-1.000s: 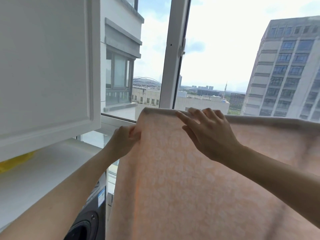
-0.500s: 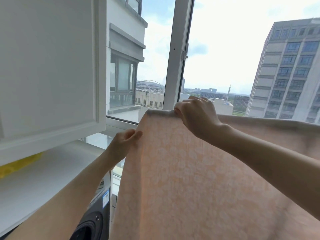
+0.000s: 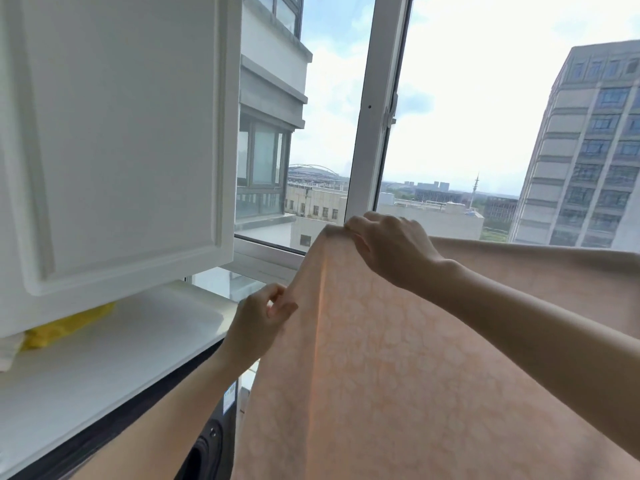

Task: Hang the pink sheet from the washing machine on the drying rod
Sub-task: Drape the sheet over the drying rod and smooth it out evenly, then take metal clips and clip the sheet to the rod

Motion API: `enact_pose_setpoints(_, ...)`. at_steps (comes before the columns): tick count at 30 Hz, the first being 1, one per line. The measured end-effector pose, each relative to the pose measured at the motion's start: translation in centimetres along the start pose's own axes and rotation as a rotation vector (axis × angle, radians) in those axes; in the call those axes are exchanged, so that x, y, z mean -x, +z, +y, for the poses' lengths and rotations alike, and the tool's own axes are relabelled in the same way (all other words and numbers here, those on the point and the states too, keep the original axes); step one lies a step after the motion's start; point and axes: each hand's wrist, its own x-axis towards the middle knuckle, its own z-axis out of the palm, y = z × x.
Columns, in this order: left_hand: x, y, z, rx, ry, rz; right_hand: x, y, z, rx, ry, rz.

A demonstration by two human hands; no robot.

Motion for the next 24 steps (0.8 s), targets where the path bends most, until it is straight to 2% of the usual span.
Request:
enact_pose_setpoints(3, 1.5, -0.5, -1.2, -0.079, 0.001, -0.039, -0.1, 1.0, -1.7, -0.001, -0.052, 0.007)
enact_pose_setpoints(7, 4.9, -1.1, -4.9, -0.178, -0.062, -0.106, -0.6, 2.7, -4.6, 0.171, -0.049, 0.049)
enact_pose_setpoints(10, 7.4, -2.0, -7.5, -0.19, -0.122, -0.124, -0.5, 3.9, -6.9, 0.18, -0.104, 0.047)
enact_pose_setpoints(16, 12.6, -4.8, -10.6, -0.279, -0.278, -0.169, 1.6, 9.0, -12.3, 0.034, -0.308, -0.062)
enact_pose_setpoints(24, 20.8, -8.9, -13.0, -0.424, -0.618, -0.063, 3.6, 16.5, -20.1, -0.219, -0.439, -0.137)
